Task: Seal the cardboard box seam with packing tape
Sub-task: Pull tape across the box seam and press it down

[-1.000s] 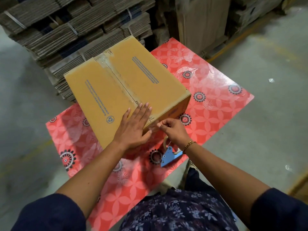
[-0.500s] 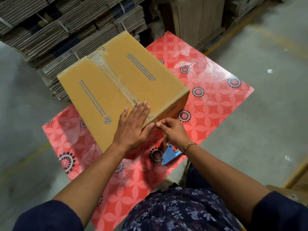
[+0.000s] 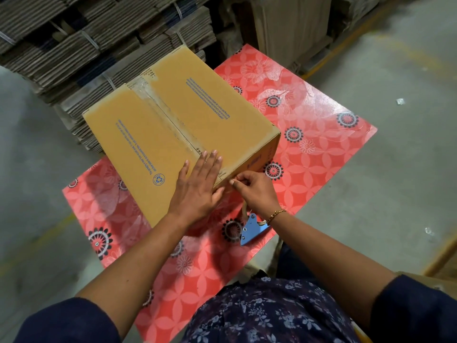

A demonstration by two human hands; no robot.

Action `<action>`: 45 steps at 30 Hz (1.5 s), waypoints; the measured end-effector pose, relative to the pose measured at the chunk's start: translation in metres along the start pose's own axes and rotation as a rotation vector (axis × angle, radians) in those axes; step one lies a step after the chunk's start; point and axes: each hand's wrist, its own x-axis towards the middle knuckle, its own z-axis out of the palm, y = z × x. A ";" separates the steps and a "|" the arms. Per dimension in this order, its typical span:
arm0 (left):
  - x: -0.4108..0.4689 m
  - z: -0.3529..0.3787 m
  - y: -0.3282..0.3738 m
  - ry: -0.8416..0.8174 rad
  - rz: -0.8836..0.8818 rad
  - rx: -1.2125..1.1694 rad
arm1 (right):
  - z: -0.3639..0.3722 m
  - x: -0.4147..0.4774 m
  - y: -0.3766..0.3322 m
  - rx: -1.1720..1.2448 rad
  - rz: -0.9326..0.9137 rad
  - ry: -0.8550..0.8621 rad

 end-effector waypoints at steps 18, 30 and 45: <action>0.025 -0.018 -0.007 -0.070 0.039 -0.062 | 0.040 0.044 -0.040 0.709 0.537 0.519; 0.029 -0.010 -0.005 -0.005 0.008 -0.128 | 0.075 0.065 -0.032 0.696 0.442 0.831; 0.033 -0.011 -0.004 -0.006 -0.021 -0.111 | 0.081 0.074 -0.012 0.615 0.284 0.830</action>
